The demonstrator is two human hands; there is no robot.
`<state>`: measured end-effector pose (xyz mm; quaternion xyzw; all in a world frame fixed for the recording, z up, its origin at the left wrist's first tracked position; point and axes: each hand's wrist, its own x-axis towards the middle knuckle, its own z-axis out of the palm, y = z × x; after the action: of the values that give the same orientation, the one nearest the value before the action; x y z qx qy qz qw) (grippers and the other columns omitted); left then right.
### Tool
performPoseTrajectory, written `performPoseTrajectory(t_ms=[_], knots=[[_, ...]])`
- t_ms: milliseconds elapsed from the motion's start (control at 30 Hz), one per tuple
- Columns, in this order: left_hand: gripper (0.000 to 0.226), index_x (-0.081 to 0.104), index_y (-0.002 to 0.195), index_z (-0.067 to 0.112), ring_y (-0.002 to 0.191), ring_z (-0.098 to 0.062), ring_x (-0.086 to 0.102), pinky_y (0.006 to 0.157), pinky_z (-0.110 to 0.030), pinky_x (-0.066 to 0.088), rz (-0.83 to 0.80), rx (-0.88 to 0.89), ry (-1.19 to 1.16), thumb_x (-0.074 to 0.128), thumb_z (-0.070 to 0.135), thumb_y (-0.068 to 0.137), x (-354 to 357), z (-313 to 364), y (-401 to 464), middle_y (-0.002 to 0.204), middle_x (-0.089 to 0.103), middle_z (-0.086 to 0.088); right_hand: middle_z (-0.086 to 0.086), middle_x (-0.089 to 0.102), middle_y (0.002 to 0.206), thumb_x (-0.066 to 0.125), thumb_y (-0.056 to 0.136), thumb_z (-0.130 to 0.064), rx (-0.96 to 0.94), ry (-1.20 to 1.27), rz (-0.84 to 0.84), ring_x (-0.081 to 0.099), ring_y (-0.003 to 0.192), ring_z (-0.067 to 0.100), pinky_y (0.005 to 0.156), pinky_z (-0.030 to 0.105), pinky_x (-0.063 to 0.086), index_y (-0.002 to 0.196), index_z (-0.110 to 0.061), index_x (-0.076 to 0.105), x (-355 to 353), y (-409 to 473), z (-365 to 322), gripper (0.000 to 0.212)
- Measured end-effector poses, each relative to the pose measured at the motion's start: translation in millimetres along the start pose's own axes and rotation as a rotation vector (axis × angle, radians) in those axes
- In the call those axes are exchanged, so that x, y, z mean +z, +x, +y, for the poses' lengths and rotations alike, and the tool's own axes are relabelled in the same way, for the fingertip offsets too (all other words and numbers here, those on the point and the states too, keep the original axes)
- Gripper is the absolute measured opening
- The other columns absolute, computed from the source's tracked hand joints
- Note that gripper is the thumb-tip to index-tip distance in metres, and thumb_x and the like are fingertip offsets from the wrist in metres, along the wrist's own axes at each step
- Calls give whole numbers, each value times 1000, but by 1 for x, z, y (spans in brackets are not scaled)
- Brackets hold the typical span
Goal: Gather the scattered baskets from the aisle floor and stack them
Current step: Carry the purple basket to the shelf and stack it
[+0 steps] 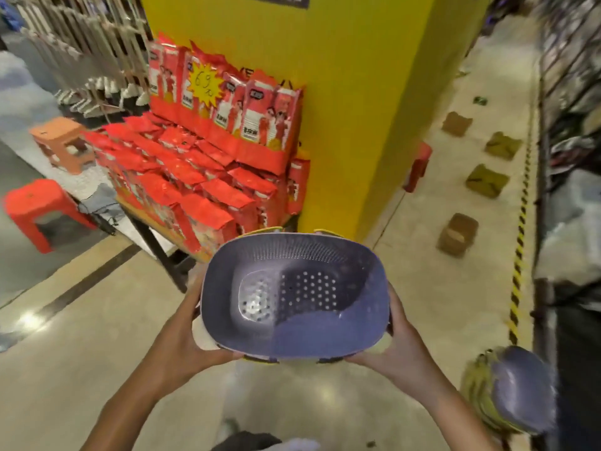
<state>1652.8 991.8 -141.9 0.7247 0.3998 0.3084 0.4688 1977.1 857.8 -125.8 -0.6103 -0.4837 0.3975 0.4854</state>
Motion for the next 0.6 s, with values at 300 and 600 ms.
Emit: performPoseTrajectory(t_ms=[300, 600], knots=[[129, 16, 159, 45, 137, 4, 47, 92, -16, 54, -370, 128, 22, 99, 38, 61, 122, 33, 101, 158, 36, 26, -35, 42, 148, 99, 52, -53, 144, -86, 334, 46, 129, -16, 88, -2, 40, 155, -54, 12, -114, -56, 66, 135], [134, 12, 140, 73, 120, 1, 57, 87, -14, 52, -606, 139, 69, 100, 16, 56, 247, 32, 216, 137, 55, 21, -27, 40, 154, 100, 58, -42, 274, -101, 579, 45, 137, -6, 103, 28, 43, 156, -54, 10, -189, -62, 102, 133]])
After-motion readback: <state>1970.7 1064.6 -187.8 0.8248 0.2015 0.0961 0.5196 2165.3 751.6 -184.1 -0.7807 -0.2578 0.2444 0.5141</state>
